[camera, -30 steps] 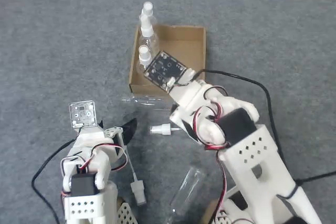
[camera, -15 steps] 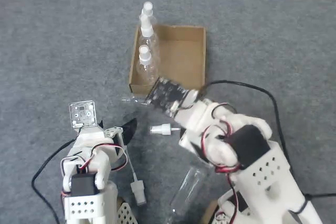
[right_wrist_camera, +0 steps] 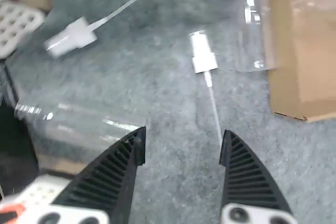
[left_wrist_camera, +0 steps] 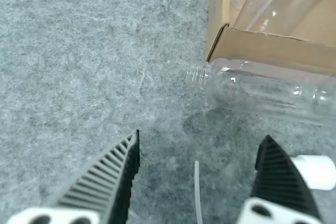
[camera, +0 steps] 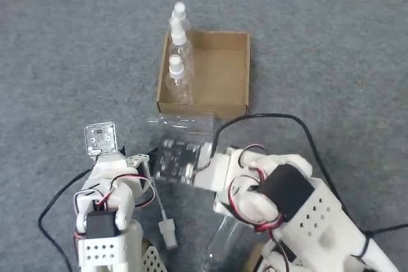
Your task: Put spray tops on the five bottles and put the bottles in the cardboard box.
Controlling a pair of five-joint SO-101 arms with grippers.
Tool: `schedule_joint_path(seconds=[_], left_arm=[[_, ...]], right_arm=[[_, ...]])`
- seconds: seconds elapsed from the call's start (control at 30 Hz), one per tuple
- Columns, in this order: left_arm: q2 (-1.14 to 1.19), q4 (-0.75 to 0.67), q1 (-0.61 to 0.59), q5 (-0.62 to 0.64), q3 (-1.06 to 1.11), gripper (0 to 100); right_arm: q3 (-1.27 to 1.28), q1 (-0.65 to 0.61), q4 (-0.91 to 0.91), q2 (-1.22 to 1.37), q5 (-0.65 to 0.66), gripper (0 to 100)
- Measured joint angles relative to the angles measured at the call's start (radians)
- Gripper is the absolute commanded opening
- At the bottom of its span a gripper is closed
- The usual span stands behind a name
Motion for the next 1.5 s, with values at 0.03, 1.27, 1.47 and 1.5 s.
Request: schedule_joint_path(seconds=[0.03, 1.27, 1.47, 1.5], left_arm=[[0.0, 0.0, 0.0, 0.0, 0.0, 33], [0.0, 0.0, 0.0, 0.0, 0.0, 33], [0.0, 0.0, 0.0, 0.0, 0.0, 33], [0.0, 0.0, 0.0, 0.0, 0.0, 33]], right_arm=[[0.0, -0.011, 0.011, 0.0, 0.012, 18.8], [0.333, -0.353, -0.044, -0.006, 0.322, 18.4], [0.411, -0.353, -0.124, -0.006, 0.345, 18.4], [0.425, -0.353, -0.137, -0.006, 0.347, 18.4]])
